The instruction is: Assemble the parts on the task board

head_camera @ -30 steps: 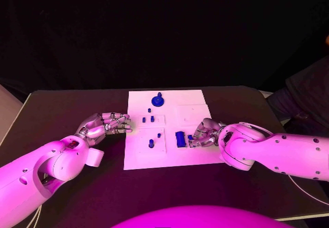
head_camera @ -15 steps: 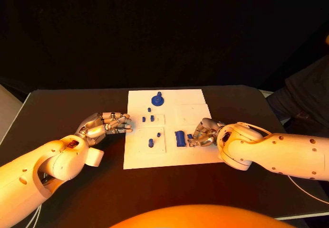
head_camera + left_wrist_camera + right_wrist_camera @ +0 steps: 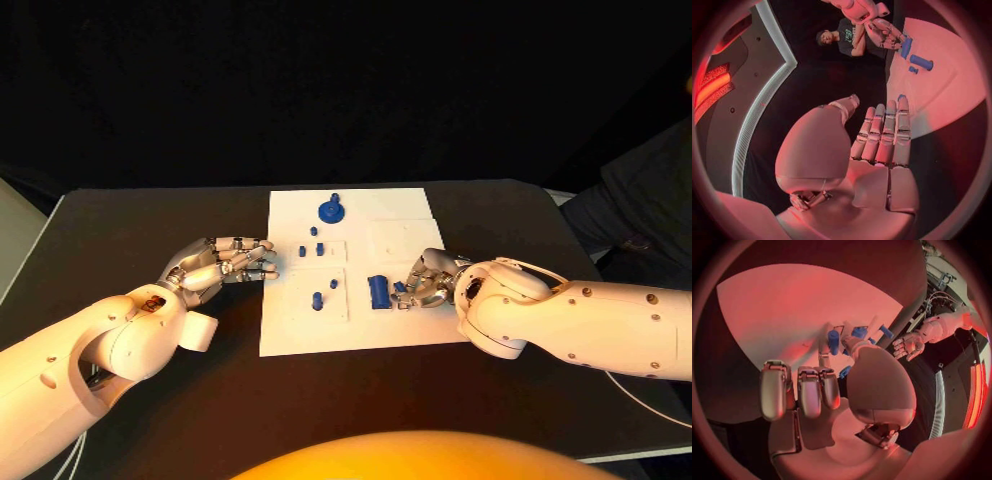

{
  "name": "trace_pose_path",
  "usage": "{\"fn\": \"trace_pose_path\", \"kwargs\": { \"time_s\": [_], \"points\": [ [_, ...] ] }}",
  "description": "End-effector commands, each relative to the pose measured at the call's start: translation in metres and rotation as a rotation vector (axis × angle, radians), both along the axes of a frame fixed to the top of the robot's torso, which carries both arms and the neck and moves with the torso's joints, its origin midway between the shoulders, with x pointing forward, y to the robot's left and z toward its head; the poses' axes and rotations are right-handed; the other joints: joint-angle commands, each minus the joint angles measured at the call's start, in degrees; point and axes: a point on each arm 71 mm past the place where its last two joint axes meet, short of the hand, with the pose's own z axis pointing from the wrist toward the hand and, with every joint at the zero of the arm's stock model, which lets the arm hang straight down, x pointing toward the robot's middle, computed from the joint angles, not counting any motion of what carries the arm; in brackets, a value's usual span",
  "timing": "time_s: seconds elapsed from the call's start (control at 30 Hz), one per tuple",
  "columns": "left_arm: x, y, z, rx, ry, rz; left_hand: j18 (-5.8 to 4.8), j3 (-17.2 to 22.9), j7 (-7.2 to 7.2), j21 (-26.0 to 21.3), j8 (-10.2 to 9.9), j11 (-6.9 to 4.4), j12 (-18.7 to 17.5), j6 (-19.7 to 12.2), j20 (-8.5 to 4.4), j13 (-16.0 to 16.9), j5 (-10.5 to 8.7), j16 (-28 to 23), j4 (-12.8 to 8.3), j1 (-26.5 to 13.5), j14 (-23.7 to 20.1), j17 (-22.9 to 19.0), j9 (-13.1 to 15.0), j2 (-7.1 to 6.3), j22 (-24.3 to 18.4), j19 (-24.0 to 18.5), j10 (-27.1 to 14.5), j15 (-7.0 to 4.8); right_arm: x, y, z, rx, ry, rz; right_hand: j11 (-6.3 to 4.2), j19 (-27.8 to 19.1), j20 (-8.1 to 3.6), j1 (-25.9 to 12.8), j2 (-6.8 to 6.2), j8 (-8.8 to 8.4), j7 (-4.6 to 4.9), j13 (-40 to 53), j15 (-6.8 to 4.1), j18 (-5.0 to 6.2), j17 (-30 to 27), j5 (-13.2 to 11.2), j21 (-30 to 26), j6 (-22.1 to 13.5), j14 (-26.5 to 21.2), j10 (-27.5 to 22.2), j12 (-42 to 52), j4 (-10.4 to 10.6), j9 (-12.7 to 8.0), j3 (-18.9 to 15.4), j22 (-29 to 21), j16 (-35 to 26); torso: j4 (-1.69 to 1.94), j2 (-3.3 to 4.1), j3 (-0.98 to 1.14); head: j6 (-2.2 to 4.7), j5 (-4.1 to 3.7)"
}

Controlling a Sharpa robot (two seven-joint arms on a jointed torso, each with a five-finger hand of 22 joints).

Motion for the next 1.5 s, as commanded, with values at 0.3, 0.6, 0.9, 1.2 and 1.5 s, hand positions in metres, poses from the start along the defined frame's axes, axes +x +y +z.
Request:
{"fn": "trace_pose_path", "kwargs": {
  "time_s": [0.3,0.6,0.9,1.2,1.5],
  "points": [
    [-0.001,-0.003,0.001,-0.006,-0.002,-0.025,0.7,-0.13,1.66,-0.16,0.39,-0.01,0.29,-0.49,0.11,0.07,-0.19,-0.41,0.38,-0.04,-0.39,0.11,-0.1,0.55,-0.19,0.43,-0.53,0.02,-0.003,0.005,0.001,0.01,-0.011,0.039,-0.25,4.78,-0.27,-2.69,2.38,0.75,-0.18,15.06,-0.32,-0.58,15.1,5.4,-0.36,0.26,6.07,6.06,0.27,0.06,-1.36,-10.33,11.26,0.36,-0.03,-0.01,0.02,-0.06,0.01],
    [-0.001,-0.002,0.001,-0.004,0.0,-0.026,0.7,-0.13,1.66,-0.16,0.39,-0.01,0.29,-0.49,0.11,0.07,-0.19,-0.41,0.38,-0.04,-0.39,0.11,-0.1,0.55,-0.19,0.43,-0.53,0.02,-0.005,0.003,0.003,0.021,-0.024,0.037,-0.25,4.81,-0.27,-3.62,2.99,0.96,-0.21,15.06,-0.32,-0.61,15.1,6.44,-0.23,0.27,6.07,6.06,0.27,0.15,-1.45,-11.45,11.33,0.36,-0.04,0.01,0.03,-0.05,0.08],
    [-0.001,-0.002,0.0,-0.003,0.002,-0.026,0.7,-0.17,1.67,-0.16,0.44,0.0,0.35,-0.52,0.11,0.07,-0.19,-0.41,0.48,-0.07,-0.4,0.12,-0.14,0.58,-0.27,0.44,-0.58,0.03,-0.007,-0.002,0.005,0.021,-0.034,0.031,-0.28,4.83,-0.29,-3.61,3.64,1.05,-0.25,15.06,-0.35,-0.63,15.1,7.09,-0.1,0.27,6.07,6.06,0.27,0.07,-1.5,-11.45,11.39,0.36,-0.07,-0.02,0.08,0.06,0.03],
    [-0.001,-0.002,0.0,-0.002,0.003,-0.027,0.7,-0.17,1.67,-0.16,0.44,0.0,0.35,-0.52,0.11,0.07,-0.19,-0.41,0.48,-0.07,-0.4,0.12,-0.14,0.58,-0.27,0.44,-0.58,0.03,-0.008,-0.004,0.006,0.024,-0.039,0.032,-0.32,4.84,-0.31,-3.19,4.13,1.11,-0.28,15.06,-0.37,-0.63,15.1,7.87,-0.11,0.2,6.07,6.06,0.27,-0.02,-1.58,-11.19,11.4,0.36,-0.04,0.01,0.04,0.04,-0.04],
    [-0.001,-0.002,0.0,-0.001,0.003,-0.028,0.7,-0.17,1.67,-0.16,0.44,0.0,0.35,-0.52,0.11,0.07,-0.19,-0.41,0.48,-0.07,-0.4,0.12,-0.14,0.58,-0.27,0.44,-0.58,0.03,-0.009,-0.011,0.006,0.034,-0.036,0.035,-0.31,4.85,-0.35,3.98,3.49,1.27,-0.27,15.06,-0.39,-0.63,15.1,1.87,-0.21,-0.09,6.07,6.06,0.27,-0.44,-2.34,-8.13,11.47,0.36,-0.02,-0.05,-0.01,0.09,-0.01]
  ]
}}
